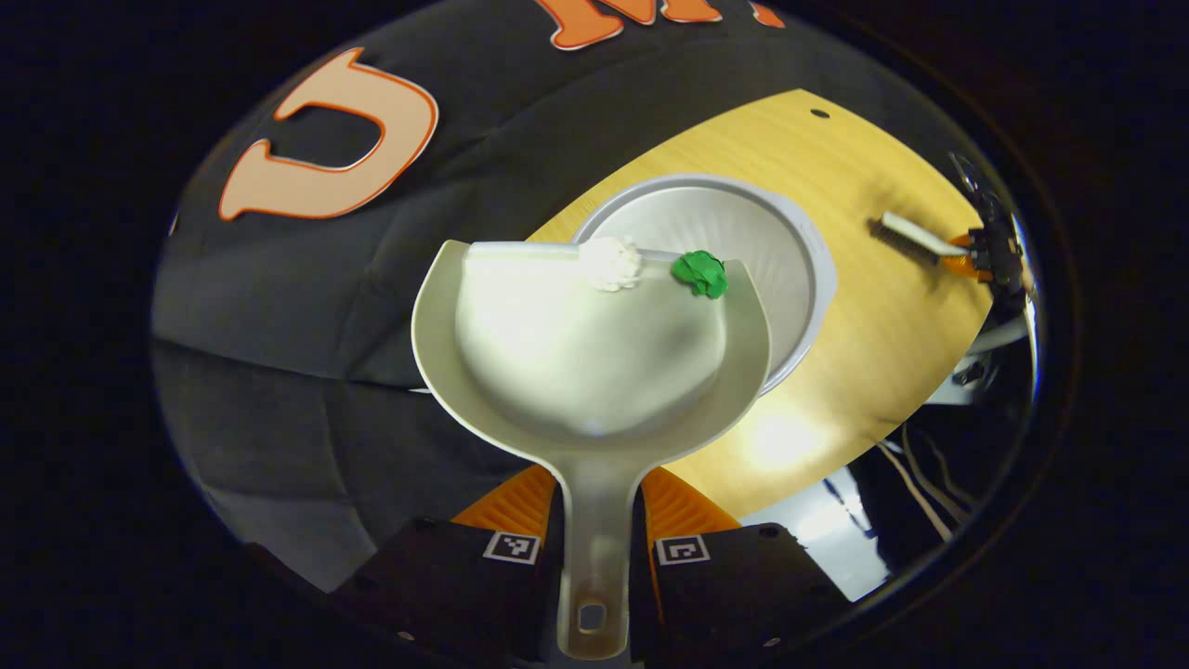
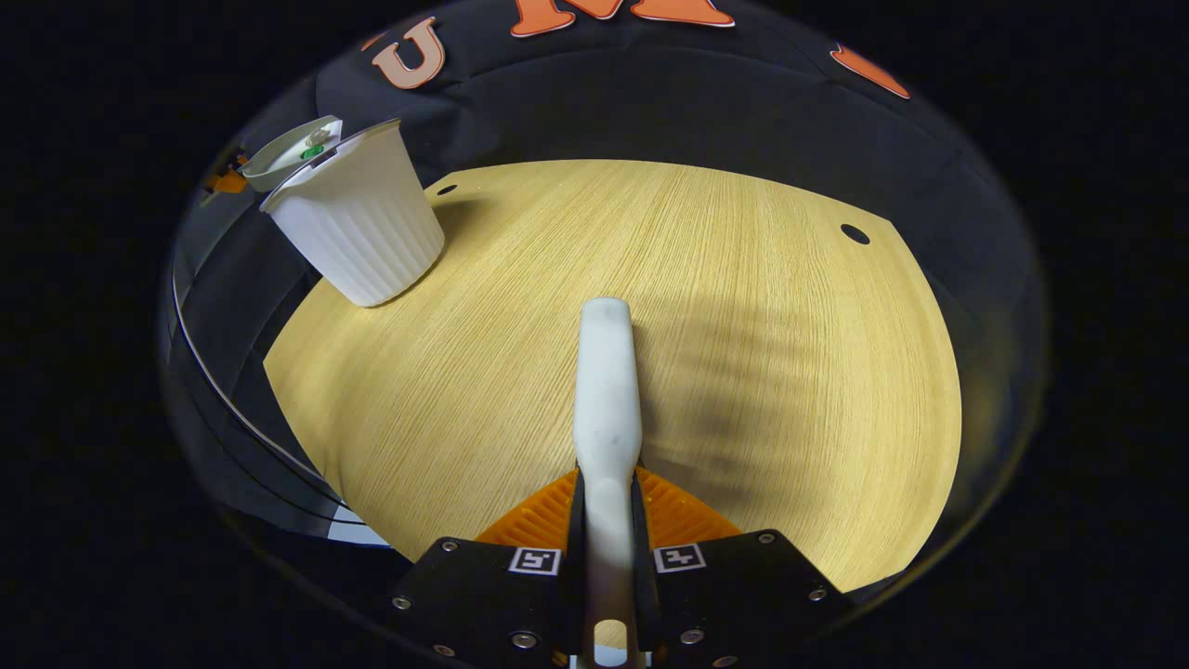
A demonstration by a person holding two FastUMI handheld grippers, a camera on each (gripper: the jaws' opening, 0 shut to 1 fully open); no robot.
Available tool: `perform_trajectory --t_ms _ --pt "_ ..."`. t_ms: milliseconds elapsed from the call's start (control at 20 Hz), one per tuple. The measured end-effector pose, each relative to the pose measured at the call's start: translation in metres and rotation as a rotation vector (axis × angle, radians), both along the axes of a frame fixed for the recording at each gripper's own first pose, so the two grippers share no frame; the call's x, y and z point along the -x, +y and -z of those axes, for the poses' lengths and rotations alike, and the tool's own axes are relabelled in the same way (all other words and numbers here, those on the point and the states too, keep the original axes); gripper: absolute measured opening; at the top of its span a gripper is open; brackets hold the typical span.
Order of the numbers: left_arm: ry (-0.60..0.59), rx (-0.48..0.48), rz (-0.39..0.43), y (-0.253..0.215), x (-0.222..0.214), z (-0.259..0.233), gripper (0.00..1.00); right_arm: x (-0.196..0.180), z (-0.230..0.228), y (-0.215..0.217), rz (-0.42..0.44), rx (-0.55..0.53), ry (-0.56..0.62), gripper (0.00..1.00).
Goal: Pick up the small broom and dustpan from the desktop, sweep the trash into the dustpan with the broom, and then empty the trash into the garbage bin.
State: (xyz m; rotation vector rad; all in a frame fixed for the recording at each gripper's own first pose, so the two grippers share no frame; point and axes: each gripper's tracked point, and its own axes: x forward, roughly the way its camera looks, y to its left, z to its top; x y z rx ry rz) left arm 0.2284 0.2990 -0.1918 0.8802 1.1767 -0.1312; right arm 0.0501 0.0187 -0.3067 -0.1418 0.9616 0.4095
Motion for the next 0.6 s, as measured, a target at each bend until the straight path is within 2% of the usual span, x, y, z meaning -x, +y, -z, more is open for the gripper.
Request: perform_trajectory --t_ms 100,200,250,400,600 --pt "-0.006 -0.13 0.074 0.009 -0.013 -0.002 0.31 -0.003 0.001 -0.003 0.007 -0.002 0.002 0.21" --pt "0.006 -0.169 0.105 0.012 -0.016 -0.002 0.34 -0.005 0.001 -0.002 0.009 -0.004 0.006 0.22" --pt "0.015 -0.168 0.107 0.012 -0.015 -0.002 0.31 -0.006 0.001 -0.002 0.008 -0.006 0.007 0.22" --pt "0.025 -0.099 0.088 0.004 -0.007 -0.001 0.31 -0.007 0.001 -0.004 0.008 -0.01 0.012 0.22" --pt "-0.017 0.095 -0.034 -0.023 -0.004 0.017 0.31 -0.008 -0.001 -0.009 0.02 -0.019 0.021 0.22"
